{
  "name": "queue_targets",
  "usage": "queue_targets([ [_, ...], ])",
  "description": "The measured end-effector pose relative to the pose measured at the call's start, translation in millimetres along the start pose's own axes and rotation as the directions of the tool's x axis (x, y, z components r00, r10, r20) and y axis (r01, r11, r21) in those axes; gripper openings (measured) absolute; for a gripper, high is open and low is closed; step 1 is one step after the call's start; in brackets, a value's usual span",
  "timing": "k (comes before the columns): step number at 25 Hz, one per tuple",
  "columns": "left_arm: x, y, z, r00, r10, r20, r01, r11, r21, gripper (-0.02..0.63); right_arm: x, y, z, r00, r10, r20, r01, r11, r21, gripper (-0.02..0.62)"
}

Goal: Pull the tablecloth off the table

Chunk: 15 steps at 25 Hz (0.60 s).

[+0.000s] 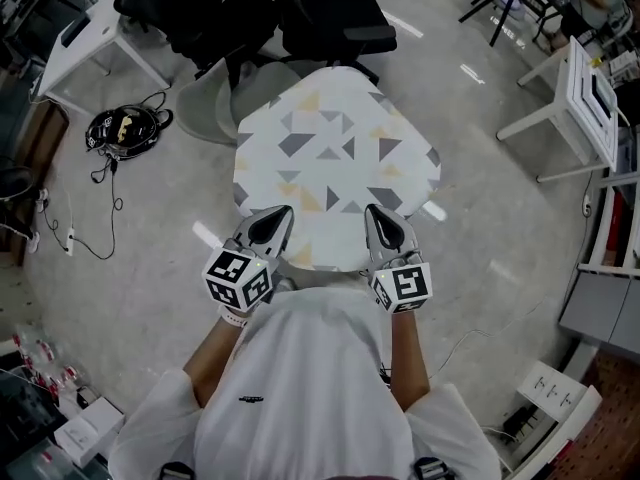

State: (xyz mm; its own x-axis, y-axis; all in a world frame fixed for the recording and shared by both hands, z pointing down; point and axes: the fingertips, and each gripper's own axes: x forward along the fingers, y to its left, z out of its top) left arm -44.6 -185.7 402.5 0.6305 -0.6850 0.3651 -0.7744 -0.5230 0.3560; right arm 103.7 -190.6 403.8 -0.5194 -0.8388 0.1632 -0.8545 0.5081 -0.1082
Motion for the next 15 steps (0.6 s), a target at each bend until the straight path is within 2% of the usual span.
queue_targets([
  [1, 11, -2, 3, 1.000, -0.002, -0.002, 0.002, 1.000, -0.009, 0.008, 5, -13, 0, 1.000, 0.007, -0.005, -0.006, 1.000, 0.005, 0.013],
  [4, 50, -1, 16, 1.000, 0.001, 0.009, -0.001, 1.000, -0.029, 0.008, 32, -58, 3, 1.000, 0.027, -0.005, -0.027, 0.999, 0.017, 0.071],
  [6, 74, 7, 22, 1.000, 0.023, 0.008, -0.023, 0.999, -0.023, 0.008, 56, -86, -2, 0.999, 0.039, -0.008, -0.039, 0.999, 0.017, 0.077],
  [10, 111, 34, 19, 0.996, 0.087, -0.023, -0.087, 0.996, -0.005, 0.008, 111, -129, -31, 0.996, 0.066, -0.062, -0.065, 0.998, 0.014, 0.135],
  [15, 151, 75, 5, 0.986, 0.151, -0.070, -0.152, 0.988, -0.003, 0.008, 184, -184, -81, 0.981, 0.076, -0.177, -0.078, 0.997, -0.008, 0.191],
])
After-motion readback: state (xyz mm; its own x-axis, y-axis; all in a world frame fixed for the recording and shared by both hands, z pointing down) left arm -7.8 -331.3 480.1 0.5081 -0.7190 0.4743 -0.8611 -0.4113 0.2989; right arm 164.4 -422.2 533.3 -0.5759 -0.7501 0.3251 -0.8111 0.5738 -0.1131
